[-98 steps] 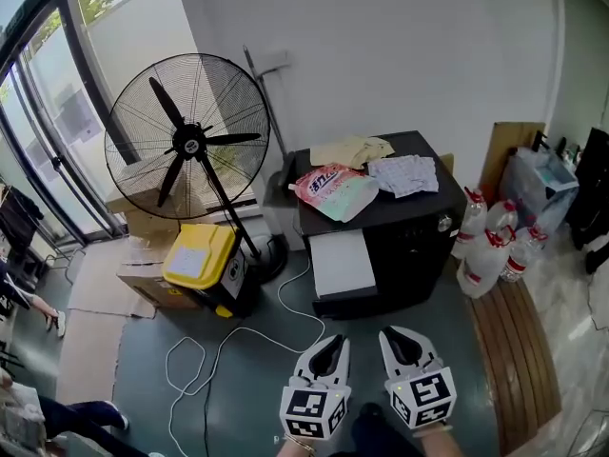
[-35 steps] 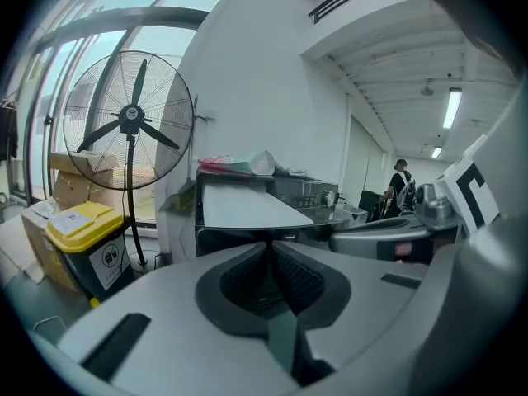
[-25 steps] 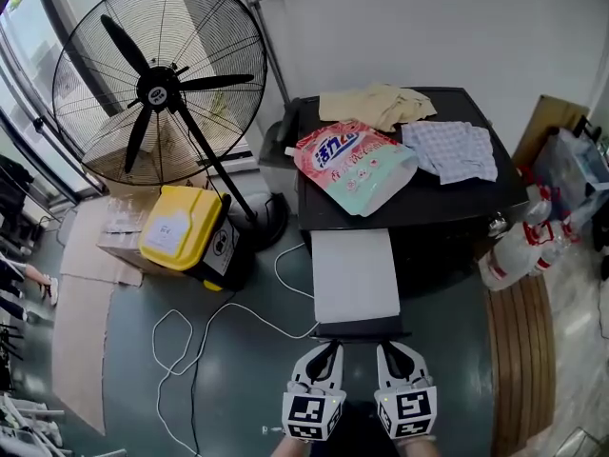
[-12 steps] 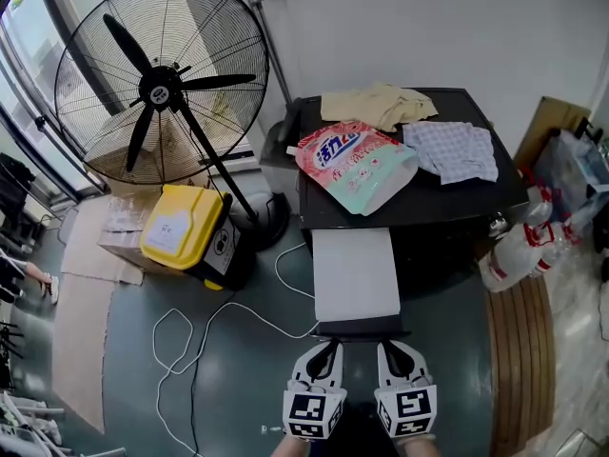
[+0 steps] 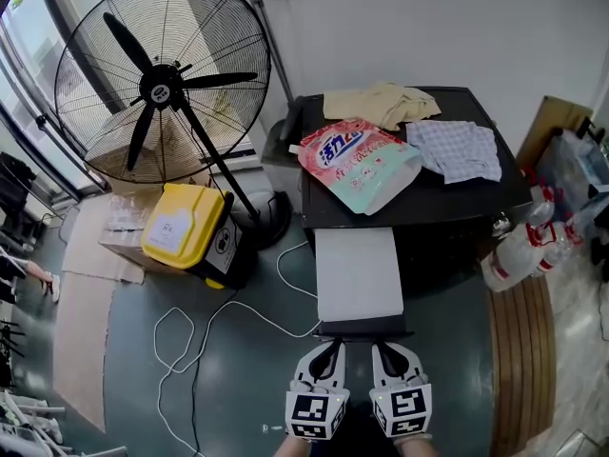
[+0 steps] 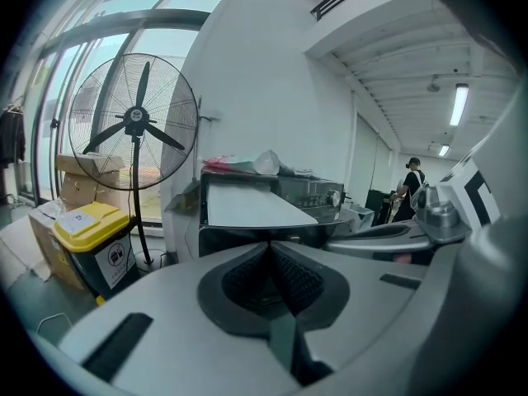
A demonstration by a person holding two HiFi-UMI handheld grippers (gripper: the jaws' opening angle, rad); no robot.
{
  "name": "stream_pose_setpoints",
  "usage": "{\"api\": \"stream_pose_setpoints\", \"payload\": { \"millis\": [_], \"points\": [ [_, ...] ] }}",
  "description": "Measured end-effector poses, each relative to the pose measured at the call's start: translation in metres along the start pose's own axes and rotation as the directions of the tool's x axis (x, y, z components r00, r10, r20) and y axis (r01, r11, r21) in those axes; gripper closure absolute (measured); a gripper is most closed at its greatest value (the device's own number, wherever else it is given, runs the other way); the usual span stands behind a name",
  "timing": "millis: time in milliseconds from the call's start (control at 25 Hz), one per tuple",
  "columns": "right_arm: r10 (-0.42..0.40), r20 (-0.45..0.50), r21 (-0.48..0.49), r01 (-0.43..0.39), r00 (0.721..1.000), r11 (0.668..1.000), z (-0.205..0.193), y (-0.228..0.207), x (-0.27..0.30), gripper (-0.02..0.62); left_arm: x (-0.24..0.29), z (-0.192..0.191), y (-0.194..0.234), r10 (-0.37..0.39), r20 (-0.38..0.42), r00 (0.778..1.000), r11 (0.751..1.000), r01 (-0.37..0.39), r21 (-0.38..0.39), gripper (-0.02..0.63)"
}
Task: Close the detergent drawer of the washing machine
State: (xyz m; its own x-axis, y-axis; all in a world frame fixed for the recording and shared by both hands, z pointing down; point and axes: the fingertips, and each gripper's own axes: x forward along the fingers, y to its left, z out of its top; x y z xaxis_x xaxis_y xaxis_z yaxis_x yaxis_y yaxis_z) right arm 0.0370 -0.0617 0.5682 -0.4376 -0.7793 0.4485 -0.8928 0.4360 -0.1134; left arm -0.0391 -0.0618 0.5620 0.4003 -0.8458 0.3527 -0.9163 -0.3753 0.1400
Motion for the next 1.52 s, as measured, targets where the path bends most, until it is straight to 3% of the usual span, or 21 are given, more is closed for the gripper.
{"api": "stream_pose_setpoints", "payload": {
  "millis": [1520],
  "points": [
    [-0.022, 0.012, 0.039, 0.022, 1.0, 0.999, 0.004, 0.002, 0.012, 0.569, 0.01, -0.002, 0.003, -0.025, -0.009, 1.0, 1.0, 0.025, 0.0, 0.589]
  ]
}}
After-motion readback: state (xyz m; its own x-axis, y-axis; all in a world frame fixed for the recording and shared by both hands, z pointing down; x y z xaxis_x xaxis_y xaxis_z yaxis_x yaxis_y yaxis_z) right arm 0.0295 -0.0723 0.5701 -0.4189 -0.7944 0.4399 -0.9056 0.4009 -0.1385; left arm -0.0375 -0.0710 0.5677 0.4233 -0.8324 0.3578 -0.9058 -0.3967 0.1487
